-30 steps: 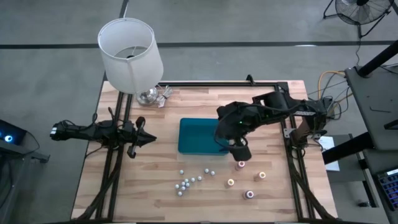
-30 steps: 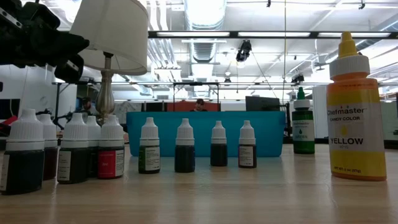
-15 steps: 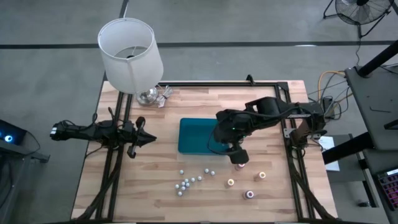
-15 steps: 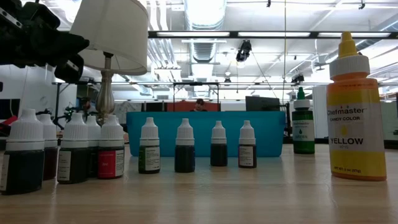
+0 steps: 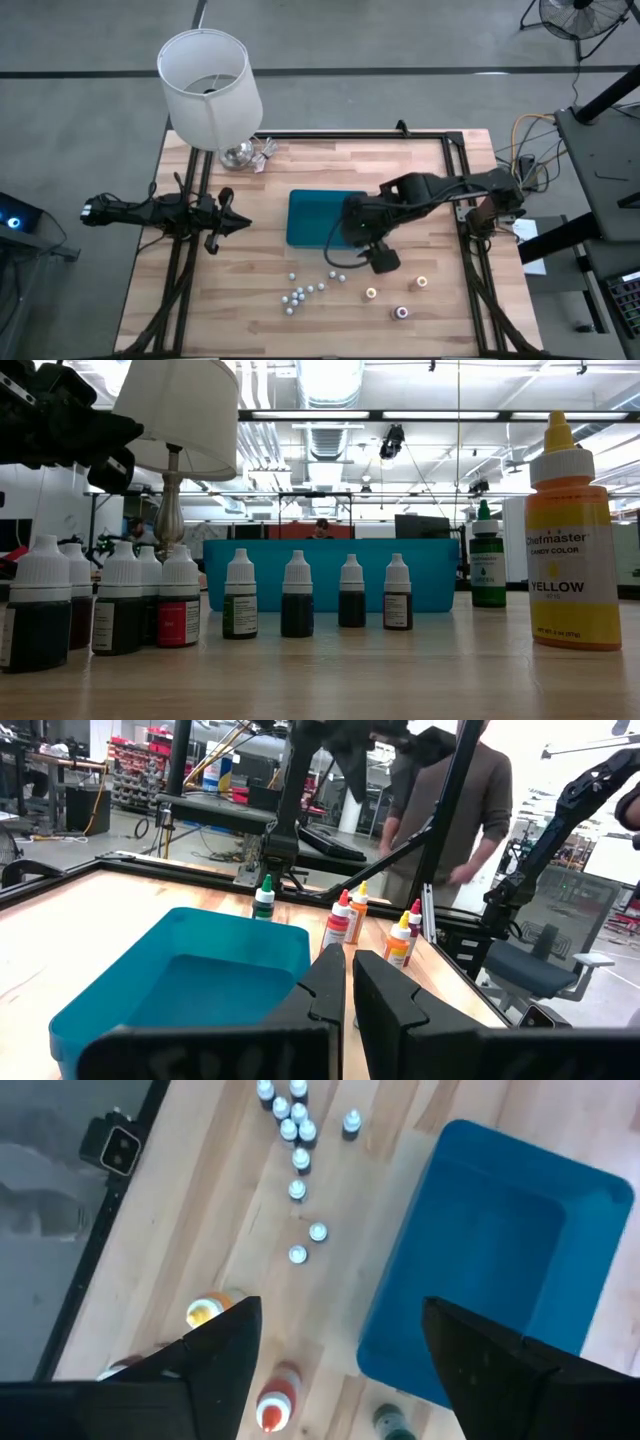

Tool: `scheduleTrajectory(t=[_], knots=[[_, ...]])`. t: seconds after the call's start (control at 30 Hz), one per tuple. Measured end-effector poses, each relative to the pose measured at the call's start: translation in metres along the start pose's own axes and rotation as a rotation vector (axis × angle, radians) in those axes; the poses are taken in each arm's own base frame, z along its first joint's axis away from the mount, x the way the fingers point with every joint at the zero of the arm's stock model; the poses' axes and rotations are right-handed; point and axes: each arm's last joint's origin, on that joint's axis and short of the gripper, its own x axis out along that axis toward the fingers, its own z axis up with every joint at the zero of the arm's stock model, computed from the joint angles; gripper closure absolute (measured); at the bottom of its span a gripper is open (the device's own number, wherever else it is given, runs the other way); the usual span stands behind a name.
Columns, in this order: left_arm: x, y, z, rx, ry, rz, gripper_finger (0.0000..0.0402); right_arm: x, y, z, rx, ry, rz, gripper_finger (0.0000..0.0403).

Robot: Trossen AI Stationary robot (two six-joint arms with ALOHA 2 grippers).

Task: Pick & Place food coloring
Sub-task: Put the right small red food coloring bottle into the blue bin

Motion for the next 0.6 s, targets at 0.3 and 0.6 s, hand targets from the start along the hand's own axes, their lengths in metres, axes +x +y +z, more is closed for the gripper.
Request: scheduleTrajectory(t=[0.3, 0.6], knots=[[0.0, 0.0, 0.0, 0.0, 0.0, 0.0, 0.0402, 0.029, -0.002, -0.005, 0.083, 0.028, 0.001, 0.0149], [0.0, 0.0, 0.0, 0.0, 0.0, 0.0, 0.0402, 0.056, -0.004, -0.014, 0.115, 0.061, 0.002, 0.0149]])
